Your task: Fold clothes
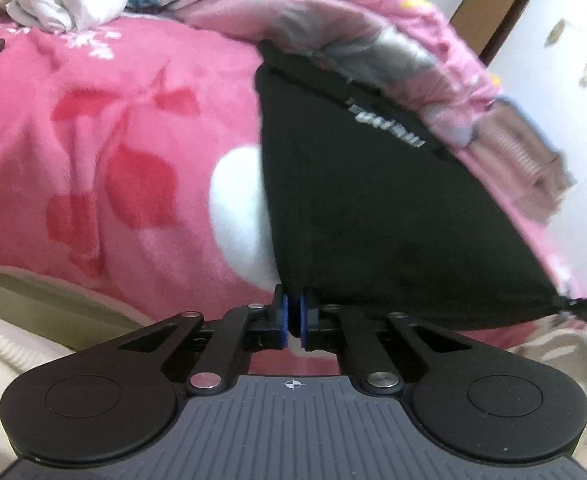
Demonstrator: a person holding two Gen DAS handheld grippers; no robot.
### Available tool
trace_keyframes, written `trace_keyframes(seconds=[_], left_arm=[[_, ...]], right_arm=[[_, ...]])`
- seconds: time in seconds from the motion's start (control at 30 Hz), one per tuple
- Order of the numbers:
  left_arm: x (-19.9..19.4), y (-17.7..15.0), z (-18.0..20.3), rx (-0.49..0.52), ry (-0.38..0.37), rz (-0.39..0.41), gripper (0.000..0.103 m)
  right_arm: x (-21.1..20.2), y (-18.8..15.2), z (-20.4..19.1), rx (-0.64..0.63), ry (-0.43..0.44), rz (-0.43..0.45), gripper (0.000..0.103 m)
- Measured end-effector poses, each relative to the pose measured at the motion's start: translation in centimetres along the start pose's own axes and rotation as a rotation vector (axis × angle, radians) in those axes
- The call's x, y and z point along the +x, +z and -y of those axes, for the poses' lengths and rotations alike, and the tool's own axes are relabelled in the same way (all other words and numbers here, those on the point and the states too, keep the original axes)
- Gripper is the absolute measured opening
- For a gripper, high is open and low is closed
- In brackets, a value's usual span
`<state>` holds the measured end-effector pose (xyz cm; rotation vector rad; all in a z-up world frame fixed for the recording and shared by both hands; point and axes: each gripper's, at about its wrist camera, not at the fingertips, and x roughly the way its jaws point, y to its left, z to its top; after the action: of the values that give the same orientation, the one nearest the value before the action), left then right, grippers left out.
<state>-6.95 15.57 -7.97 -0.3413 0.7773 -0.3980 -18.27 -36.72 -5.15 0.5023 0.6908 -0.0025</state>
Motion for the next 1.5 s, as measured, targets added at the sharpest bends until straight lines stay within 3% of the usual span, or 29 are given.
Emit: trace_keyframes(seconds=[0.13,0.27,0.37,0.5,0.6,0.8,1.1,1.23,1.33,1.5], left_arm=[[-0.8,0.8,0.6,0.035,0.011,-0.026,0.003],[-1.3,1.1,1.6,0.084,0.017,-0.032,0.003],[-1.1,1.2,1.0,0.045,0.005,-0.047,0.003],[-2.1,1.5,1.4,0.055,-0.023,-0.027,0.003],[-1.3,1.4,1.2,0.061,-0.004,-0.059,0.003],[1.6,0.3,0.3,0.073,0.039,-0.135,0.003],[4.0,0.3,-0.2,0.114,0.099,-0.183,0.008],[3.3,0.5,-1.1,0.096,0.116,-0.190,0.012],[1.6,1.2,-2.2,0.050,0.119,-0.150,0.013],[-1.6,3.6,-3.4,-0.001,0.143,0.004,0.013]], right_arm=[[-0.2,0.0,0.2,0.015,-0.012,-0.027,0.004],[-1.5,0.6,-0.4,0.010,0.018,0.013,0.004],[-1.4,0.7,-0.3,0.026,0.007,-0.019,0.004],[-2.9,0.9,-0.8,0.020,0.024,0.017,0.004],[-3.0,1.1,-0.8,0.004,0.015,0.008,0.004],[-0.1,0.0,0.1,-0.005,-0.051,-0.100,0.004],[2.6,-0.4,-0.2,-0.050,-0.152,-0.174,0.006],[2.9,-0.7,-0.2,-0.081,-0.291,-0.212,0.008],[1.4,-0.4,0.1,-0.073,-0.300,-0.161,0.009],[-2.4,1.1,-0.6,-0.079,-0.231,0.071,0.009]])
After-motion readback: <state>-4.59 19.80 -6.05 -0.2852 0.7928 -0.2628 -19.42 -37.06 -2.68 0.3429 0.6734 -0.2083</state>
